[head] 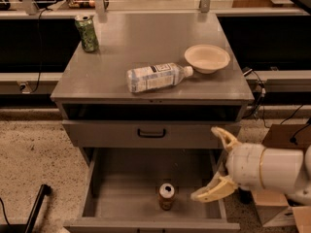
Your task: Pick orange can from middle drawer and place on counter
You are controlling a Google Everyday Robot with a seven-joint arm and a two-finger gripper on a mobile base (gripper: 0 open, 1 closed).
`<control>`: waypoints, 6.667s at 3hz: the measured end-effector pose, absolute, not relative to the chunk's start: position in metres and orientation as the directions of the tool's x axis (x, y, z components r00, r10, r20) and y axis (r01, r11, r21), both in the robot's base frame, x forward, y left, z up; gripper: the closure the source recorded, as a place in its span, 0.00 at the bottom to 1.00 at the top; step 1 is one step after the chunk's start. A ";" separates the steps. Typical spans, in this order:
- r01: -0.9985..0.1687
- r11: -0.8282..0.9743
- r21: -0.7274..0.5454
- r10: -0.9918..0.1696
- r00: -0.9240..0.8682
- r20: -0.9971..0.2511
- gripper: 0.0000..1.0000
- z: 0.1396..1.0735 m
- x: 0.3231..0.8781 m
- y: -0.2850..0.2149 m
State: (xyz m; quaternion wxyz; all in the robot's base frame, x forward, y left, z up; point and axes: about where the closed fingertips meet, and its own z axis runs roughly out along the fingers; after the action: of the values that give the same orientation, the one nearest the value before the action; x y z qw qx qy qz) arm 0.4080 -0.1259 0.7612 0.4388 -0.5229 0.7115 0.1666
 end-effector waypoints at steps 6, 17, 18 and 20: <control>-0.922 0.366 -0.127 -0.304 0.011 -0.953 0.00 0.580 0.445 -0.039; -0.902 0.388 0.189 -0.006 -0.208 -0.978 0.91 0.450 0.444 -0.035; -0.919 0.348 0.187 -0.005 -0.201 -0.979 1.00 0.480 0.435 -0.027; -0.955 0.296 0.013 -0.254 -0.092 -0.963 1.00 0.603 0.457 -0.064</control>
Offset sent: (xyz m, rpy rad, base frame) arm 0.0229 0.1102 -0.1248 0.4708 -0.2956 0.1664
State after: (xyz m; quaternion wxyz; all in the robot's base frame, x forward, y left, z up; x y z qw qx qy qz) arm 0.4573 -0.0641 0.6028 0.4833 -0.4697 0.6438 0.3624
